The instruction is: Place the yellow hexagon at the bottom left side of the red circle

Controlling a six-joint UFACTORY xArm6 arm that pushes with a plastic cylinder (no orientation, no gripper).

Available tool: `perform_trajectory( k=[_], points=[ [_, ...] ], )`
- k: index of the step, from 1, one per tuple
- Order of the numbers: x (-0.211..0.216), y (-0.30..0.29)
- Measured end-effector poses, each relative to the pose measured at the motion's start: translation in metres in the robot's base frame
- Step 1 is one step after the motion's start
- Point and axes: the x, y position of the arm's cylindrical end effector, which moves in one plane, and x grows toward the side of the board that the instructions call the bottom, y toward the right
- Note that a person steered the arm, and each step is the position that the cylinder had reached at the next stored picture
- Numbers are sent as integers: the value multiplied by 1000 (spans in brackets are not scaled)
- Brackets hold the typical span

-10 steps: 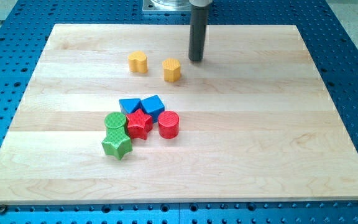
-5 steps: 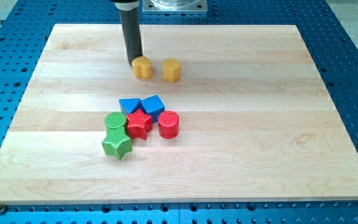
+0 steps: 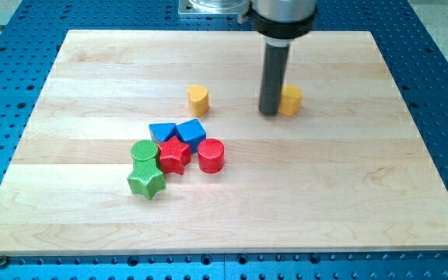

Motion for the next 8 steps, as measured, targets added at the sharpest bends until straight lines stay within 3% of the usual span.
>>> perform_trajectory(
  k=[1, 2, 3, 4, 5, 6, 7, 8],
  points=[
    [33, 29],
    [37, 26],
    [30, 55],
    [-30, 83],
    [-32, 50],
    [27, 20],
    [63, 31],
    [-3, 51]
  ],
)
